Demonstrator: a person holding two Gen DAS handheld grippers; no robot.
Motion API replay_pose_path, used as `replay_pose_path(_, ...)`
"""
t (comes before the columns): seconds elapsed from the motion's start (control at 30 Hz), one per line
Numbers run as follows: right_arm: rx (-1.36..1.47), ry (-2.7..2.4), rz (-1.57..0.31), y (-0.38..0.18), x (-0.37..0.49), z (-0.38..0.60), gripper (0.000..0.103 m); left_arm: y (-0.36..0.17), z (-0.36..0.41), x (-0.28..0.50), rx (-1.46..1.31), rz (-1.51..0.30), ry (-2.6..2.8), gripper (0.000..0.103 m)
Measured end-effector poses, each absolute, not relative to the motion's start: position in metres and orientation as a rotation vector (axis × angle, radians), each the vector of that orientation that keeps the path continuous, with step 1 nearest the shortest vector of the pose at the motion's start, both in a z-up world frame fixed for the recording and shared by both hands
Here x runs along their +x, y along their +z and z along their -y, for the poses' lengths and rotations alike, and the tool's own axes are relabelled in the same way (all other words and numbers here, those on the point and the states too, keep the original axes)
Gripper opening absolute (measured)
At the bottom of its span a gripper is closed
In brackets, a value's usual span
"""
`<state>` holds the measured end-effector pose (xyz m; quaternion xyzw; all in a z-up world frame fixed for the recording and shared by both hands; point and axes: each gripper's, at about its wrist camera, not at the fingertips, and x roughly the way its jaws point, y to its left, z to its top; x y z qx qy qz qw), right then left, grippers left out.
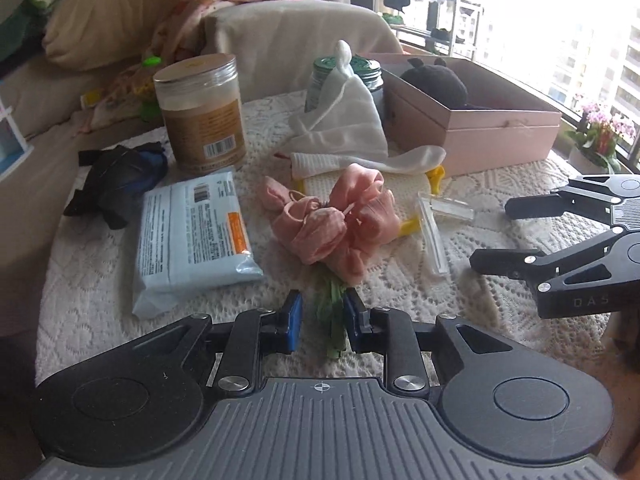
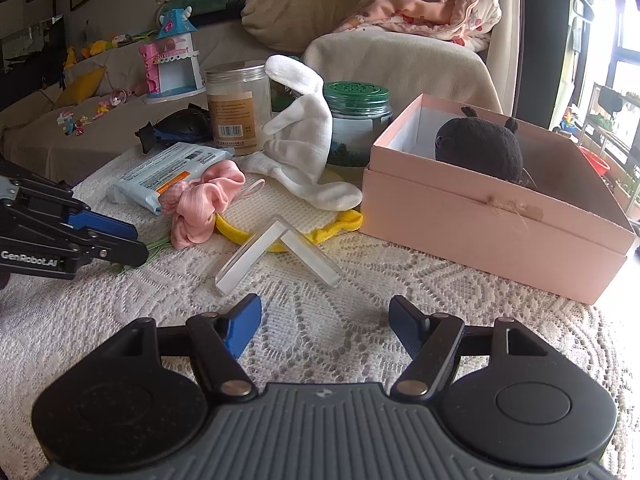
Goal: Organize soft objects
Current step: 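Grasp the green hair tie with the left gripper while right gripper grasps pink scrunchie, then drop the pink scrunchie into the pink box with the right gripper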
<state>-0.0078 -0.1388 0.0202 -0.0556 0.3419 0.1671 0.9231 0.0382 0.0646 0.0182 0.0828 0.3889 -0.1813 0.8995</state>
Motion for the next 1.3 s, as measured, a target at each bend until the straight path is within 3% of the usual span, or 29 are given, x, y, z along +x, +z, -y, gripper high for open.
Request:
replay_pose_path(0.27, -0.1, 0.351, -0.689, 0.021, -0.009, 0.14, 0.071, 0.016, -0.076, 0.04, 0.064, -0.83, -0.386, 0.025)
replay_pose_path(0.37, -0.119, 0.382, -0.6, 0.035, -0.013, 0.139, 0.071, 0.016, -0.074, 0.039, 0.103, -0.819, -0.399, 0.026)
replay_pose_path(0.47, -0.16, 0.433, -0.545, 0.06, -0.004, 0.129, 0.071, 0.016, -0.07, 0.03, 0.141, -0.792, -0.411, 0.017)
replay_pose_path(0.6, -0.081, 0.557, -0.629, 0.076, 0.031, 0.109, 0.07, 0.014, -0.074, 0.015, 0.108, -0.775, -0.441, 0.017)
replay_pose_path(0.67, -0.077, 0.592, -0.682, 0.07, 0.046, 0.093, 0.065, 0.014, -0.077, 0.01, 0.094, -0.769, -0.446, 0.017)
replay_pose_path(0.77, -0.16, 0.58, -0.722, 0.055, 0.055, 0.067, 0.037, 0.013, -0.078, 0.003, 0.088, -0.762, -0.446, 0.017)
replay_pose_path(0.8, -0.172, 0.587, -0.744, 0.052, 0.057, 0.062, 0.02, 0.013, -0.078, 0.002, 0.089, -0.76, -0.443, 0.016)
replay_pose_path(0.83, -0.167, 0.593, -0.758, 0.052, 0.057, 0.06, 0.011, 0.014, -0.078, 0.0, 0.09, -0.757, -0.443, 0.016)
replay_pose_path(1.13, -0.071, 0.579, -0.579, 0.128, -0.007, 0.132, 0.009, 0.026, -0.055, -0.032, 0.096, -0.724, -0.573, 0.016)
replay_pose_path(1.3, -0.109, 0.47, -0.546, 0.134, -0.054, 0.186, 0.009, 0.038, -0.028, -0.052, 0.149, -0.697, -0.675, 0.016)
